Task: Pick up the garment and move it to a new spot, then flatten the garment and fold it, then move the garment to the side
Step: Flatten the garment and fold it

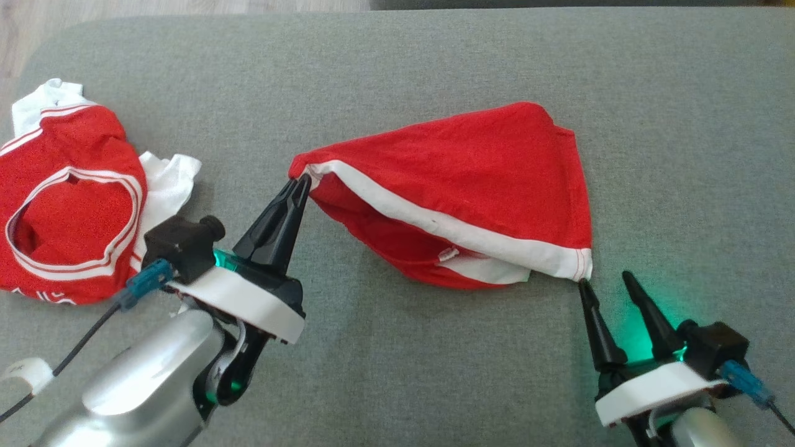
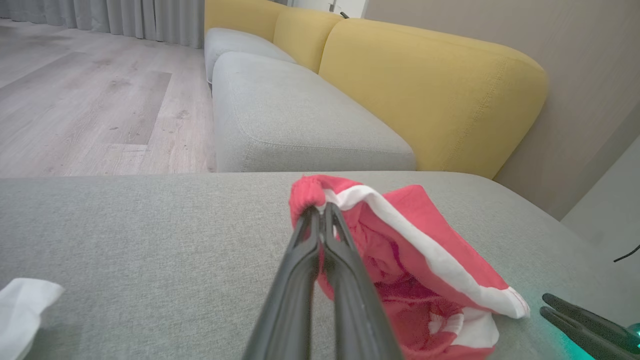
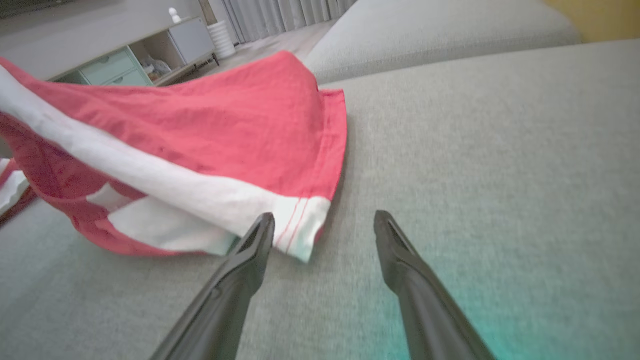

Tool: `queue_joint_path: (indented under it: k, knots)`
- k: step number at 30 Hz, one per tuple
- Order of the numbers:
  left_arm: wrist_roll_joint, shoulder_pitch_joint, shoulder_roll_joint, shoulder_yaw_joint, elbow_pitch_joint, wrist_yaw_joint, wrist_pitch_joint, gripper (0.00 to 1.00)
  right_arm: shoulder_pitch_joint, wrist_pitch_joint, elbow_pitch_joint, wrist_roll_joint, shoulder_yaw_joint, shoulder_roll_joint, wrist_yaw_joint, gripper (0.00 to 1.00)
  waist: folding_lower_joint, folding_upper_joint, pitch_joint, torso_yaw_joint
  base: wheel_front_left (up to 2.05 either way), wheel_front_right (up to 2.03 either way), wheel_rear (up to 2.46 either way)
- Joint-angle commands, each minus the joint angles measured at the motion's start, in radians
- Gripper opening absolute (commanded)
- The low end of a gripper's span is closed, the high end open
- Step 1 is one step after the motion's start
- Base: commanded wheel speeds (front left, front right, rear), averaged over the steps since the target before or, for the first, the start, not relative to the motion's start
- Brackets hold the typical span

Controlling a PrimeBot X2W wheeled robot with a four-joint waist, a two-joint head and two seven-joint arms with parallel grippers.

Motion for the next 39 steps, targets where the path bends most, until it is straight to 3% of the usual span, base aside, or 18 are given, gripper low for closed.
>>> queue_joint_path:
  k: [1,16,18,21,22,32,39]
  knots:
    - [0.011,-0.027,0.026,0.054,-0.015,-0.003,-0.018,0.0,-0.012,-0.004,-0.007,0.013,0.039,-0.023,-0.001,1.0,0.0,0.0,-0.004,-0.002,0.0,0.0,0.0]
    - [0.013,-0.031,0.009,0.039,-0.002,-0.02,-0.018,0.0,-0.125,-0.004,0.159,-0.03,0.125,-0.019,-0.001,1.0,0.0,0.0,-0.016,0.031,0.0,0.0,0.0]
    - [0.012,-0.03,0.007,0.038,0.0,-0.02,-0.018,0.0,-0.127,-0.004,0.153,-0.046,0.12,-0.018,-0.001,0.7,0.0,0.0,-0.019,0.033,0.0,0.0,0.0]
    - [0.011,-0.027,0.009,0.038,0.001,-0.02,-0.018,0.0,-0.124,-0.004,0.139,-0.064,0.109,-0.015,-0.001,0.14,0.0,0.0,-0.023,0.034,0.0,0.0,0.0]
    - [0.011,-0.026,0.01,0.038,0.001,-0.02,-0.018,0.0,-0.122,-0.004,0.134,-0.068,0.104,-0.014,-0.001,0.0,0.0,0.0,-0.024,0.033,0.0,0.0,0.0]
    - [0.077,-0.1,0.048,0.041,-0.03,-0.017,-0.012,0.0,-0.161,-0.004,-0.01,-0.076,-0.012,0.006,-0.001,0.0,0.0,0.0,-0.001,0.003,0.0,0.0,0.0]
    - [0.245,-0.382,0.095,0.032,-0.044,-0.051,0.09,0.0,-0.432,-0.004,-0.138,-0.051,-0.123,-0.055,-0.001,0.0,0.0,0.0,0.08,-0.074,0.0,0.0,0.0]
